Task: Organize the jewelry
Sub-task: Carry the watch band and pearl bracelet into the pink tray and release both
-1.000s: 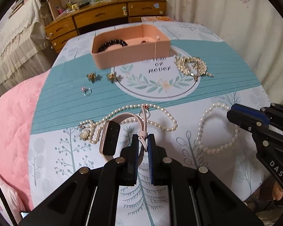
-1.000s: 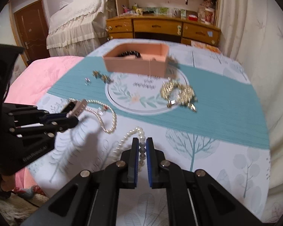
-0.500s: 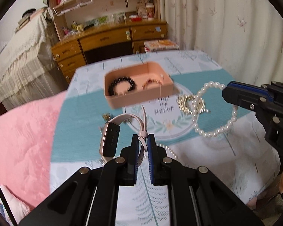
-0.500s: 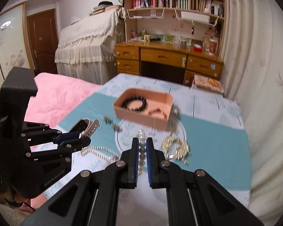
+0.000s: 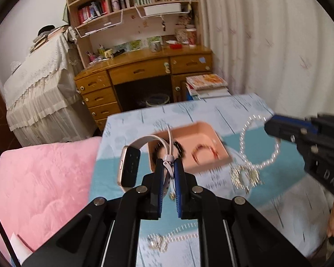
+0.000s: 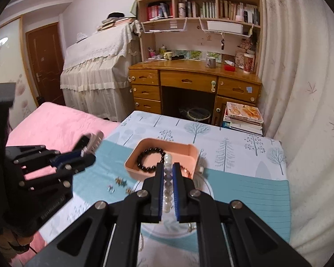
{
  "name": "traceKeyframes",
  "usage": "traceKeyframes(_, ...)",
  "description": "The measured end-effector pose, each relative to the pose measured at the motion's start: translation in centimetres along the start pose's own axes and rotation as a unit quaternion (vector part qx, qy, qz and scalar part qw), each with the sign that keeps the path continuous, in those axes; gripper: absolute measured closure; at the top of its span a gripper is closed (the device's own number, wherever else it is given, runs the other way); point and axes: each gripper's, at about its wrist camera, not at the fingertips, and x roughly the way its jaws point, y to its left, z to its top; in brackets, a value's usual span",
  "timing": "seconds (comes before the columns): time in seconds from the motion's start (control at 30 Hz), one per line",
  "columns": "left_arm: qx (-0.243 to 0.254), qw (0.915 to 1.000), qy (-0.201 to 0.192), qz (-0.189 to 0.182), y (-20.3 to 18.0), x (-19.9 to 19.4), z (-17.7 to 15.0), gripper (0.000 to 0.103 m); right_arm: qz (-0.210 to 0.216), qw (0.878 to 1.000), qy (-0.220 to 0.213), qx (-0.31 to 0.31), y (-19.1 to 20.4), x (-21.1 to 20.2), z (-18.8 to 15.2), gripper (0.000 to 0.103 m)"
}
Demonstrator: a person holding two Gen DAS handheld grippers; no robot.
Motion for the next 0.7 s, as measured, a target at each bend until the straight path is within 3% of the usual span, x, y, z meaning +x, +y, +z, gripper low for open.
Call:
traceKeyframes(0.17, -0.025, 0.9996, 0.013, -0.001, 1.4, 4.1, 3.3, 0.096, 0.009, 0.999, 0.019, 0.037, -1.7, 4.1, 2.5, 0.096)
traceKeyframes(0.33, -0.036, 0.9984, 0.042, -0.007, 1.5, 9.8, 4.6, 0.096, 0.027, 0.995, 0.054, 0.084, -3.5, 9.5, 3.1, 0.095)
traceKeyframes(0.57, -0.063, 0.9917, 0.103, -0.043, 1.2, 18.1, 3.2, 0.096, 0.058, 0.985, 0.098, 0.132, -4.6, 16.7, 2.0, 0.095)
traceKeyframes(0.7, -0.062, 0.9888, 0.121, -0.060, 0.9, 20.6, 1.9, 0.094, 0.075, 0.981, 0.109, 0.140, -4.6, 18.9, 1.3, 0.095)
